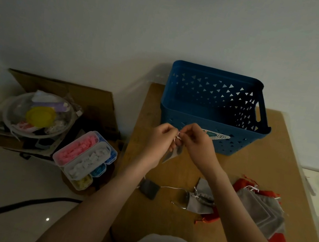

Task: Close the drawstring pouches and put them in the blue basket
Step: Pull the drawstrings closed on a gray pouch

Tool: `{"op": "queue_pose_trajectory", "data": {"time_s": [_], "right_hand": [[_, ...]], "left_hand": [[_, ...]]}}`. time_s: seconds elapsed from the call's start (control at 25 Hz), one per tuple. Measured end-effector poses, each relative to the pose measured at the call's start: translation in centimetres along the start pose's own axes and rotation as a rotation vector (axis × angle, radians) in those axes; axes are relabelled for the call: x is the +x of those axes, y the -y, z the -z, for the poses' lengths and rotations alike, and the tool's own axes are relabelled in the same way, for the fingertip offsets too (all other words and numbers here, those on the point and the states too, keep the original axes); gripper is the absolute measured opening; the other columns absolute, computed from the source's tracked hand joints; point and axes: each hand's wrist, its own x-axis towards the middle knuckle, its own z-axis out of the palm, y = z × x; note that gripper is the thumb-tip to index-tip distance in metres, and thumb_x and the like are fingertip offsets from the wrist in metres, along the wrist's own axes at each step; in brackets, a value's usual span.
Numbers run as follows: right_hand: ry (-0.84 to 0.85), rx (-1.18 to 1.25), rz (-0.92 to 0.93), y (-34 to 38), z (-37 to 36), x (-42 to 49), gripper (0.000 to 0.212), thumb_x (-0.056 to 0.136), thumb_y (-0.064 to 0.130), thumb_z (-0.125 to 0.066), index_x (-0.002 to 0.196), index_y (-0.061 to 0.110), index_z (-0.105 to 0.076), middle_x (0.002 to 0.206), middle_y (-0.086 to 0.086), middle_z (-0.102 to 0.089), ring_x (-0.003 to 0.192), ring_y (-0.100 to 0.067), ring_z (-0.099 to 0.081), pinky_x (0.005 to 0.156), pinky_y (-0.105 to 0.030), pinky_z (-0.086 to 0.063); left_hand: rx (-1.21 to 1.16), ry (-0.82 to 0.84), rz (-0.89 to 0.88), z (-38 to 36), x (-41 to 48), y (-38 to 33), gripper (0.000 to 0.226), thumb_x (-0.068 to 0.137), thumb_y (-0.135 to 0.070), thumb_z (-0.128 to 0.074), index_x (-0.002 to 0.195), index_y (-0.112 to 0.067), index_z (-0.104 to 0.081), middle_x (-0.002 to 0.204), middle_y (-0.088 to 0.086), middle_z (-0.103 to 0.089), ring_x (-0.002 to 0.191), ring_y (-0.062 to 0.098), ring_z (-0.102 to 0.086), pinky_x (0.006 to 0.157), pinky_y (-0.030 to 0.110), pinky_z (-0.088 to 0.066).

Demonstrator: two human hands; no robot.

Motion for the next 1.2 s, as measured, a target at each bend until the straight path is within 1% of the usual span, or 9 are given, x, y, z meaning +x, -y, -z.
{"op": "queue_pose_trajectory", "data": {"time_s": [0.08,0.2,0.44,0.64,0.76,0.84,0.92,1.12,1.2], "right_hand": [[0.009,-0.023,0.038,0.1,0.2,-0.1,0.006,0.093,0.004,-0.054,0.09,0.008,-0.057,0.078,0.003,-0.06,0.071,0.001,-0.055,0.066,-0.015,-0.045],[0.008,-0.015,0.066,0.2,0.4,-0.1,0.01,0.093,-0.002,-0.051,0.089,0.006,-0.056,0.077,0.004,-0.058,0.069,0.006,-0.053,0.066,-0.01,-0.043],[0.019,0.087,0.035,0.1,0.9,0.4,0.007,0.093,0.0,-0.051,0.09,0.004,-0.056,0.078,0.002,-0.058,0.068,0.005,-0.054,0.067,-0.012,-0.044],[0.048,0.079,0.031,0.1,1.2,0.7,0.009,0.093,0.001,-0.052,0.089,0.007,-0.057,0.078,0.005,-0.057,0.068,0.006,-0.053,0.067,-0.012,-0.044],[0.111,0.162,-0.018,0.1,1.4,0.7,0.008,0.096,0.008,-0.051,0.098,0.004,-0.058,0.082,0.001,-0.061,0.075,0.001,-0.057,0.071,-0.015,-0.046],[0.209,0.239,-0.065,0.3,1.7,0.6,0.019,0.098,0.012,-0.049,0.111,0.003,-0.058,0.092,-0.005,-0.063,0.086,-0.005,-0.059,0.077,-0.016,-0.047],[0.288,0.27,-0.084,0.3,2.1,0.6,0.024,0.097,0.011,-0.049,0.118,0.004,-0.059,0.101,-0.006,-0.065,0.092,-0.005,-0.061,0.081,-0.014,-0.047],[0.345,0.255,-0.111,0.3,2.6,0.6,0.015,0.096,0.007,-0.051,0.101,0.007,-0.065,0.089,0.001,-0.066,0.085,-0.006,-0.062,0.076,-0.018,-0.048],[0.331,0.274,-0.13,0.3,2.6,0.6,0.014,0.094,0.005,-0.053,0.101,0.006,-0.065,0.087,0.002,-0.065,0.082,-0.004,-0.063,0.074,-0.016,-0.048]], "left_hand": [[-0.043,0.0,0.056,0.0,0.0,-0.1,0.019,0.096,-0.011,-0.045,0.079,-0.011,-0.056,0.062,0.001,-0.054,0.053,0.008,-0.047,0.046,0.015,-0.039],[-0.033,0.055,0.122,0.3,0.1,-0.3,0.017,0.096,-0.011,-0.046,0.084,-0.011,-0.058,0.066,0.001,-0.055,0.056,0.008,-0.048,0.051,0.017,-0.039],[-0.187,0.193,0.234,0.6,0.3,-1.2,0.015,0.096,-0.009,-0.049,0.09,-0.006,-0.062,0.067,0.003,-0.056,0.057,0.008,-0.048,0.054,0.018,-0.042],[-0.202,0.266,0.34,0.8,0.6,-1.5,0.015,0.095,-0.008,-0.05,0.088,-0.006,-0.063,0.067,0.003,-0.058,0.059,0.007,-0.049,0.054,0.017,-0.043],[-0.276,0.26,0.327,1.1,0.9,-1.5,0.015,0.095,-0.009,-0.051,0.088,-0.007,-0.064,0.067,0.001,-0.057,0.059,0.006,-0.049,0.055,0.015,-0.044],[-0.33,0.254,0.293,1.1,1.0,-1.3,0.014,0.095,-0.011,-0.052,0.089,-0.008,-0.064,0.068,0.0,-0.056,0.058,0.005,-0.05,0.054,0.014,-0.044],[-0.383,0.247,0.281,1.2,1.0,-1.2,0.013,0.094,-0.012,-0.053,0.093,-0.009,-0.066,0.07,-0.001,-0.057,0.059,0.004,-0.051,0.054,0.014,-0.045],[-0.373,0.278,0.245,1.0,0.6,-1.2,0.013,0.093,-0.014,-0.056,0.097,-0.007,-0.067,0.068,-0.003,-0.06,0.056,0.003,-0.058,0.056,0.017,-0.049],[-0.378,0.276,0.237,0.8,0.6,-1.2,0.014,0.093,-0.013,-0.056,0.097,-0.006,-0.067,0.068,-0.002,-0.063,0.058,0.004,-0.061,0.058,0.019,-0.05]]}}
